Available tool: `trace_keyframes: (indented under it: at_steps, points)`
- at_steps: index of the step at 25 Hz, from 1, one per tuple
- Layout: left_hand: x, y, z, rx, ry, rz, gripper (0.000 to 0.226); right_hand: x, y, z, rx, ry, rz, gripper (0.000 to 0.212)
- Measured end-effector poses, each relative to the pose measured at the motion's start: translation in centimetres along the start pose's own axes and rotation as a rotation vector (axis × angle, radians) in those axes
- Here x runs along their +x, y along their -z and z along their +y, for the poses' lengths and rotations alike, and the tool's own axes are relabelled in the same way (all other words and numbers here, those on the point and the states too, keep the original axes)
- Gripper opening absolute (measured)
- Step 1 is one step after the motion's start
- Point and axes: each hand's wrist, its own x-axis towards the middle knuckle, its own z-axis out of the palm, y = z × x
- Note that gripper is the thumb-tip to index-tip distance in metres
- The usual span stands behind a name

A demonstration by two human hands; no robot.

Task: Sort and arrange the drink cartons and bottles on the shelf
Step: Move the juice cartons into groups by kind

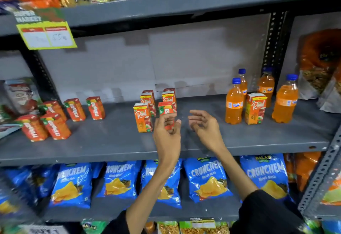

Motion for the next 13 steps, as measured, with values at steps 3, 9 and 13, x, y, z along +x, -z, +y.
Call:
trace_keyframes:
  at_steps: [3,9,13]
  points:
    - [0.2,1.4,-1.6,0.083,0.005,0.022,0.034,1.1,-2.2,-0.4,-0.001,-0.02,-0.107,0.045]
    - [3.4,1.4,-3.7,0.139,0.198,-0.075,0.053,3.2,-4.9,-0.5,-0.101,-0.094,-0.288,0.066]
    - [3.6,1.6,-1.8,0.084,0.198,-0.09,0.044,3.3,-5.4,-0.9,-0.086,-0.097,-0.282,0.051]
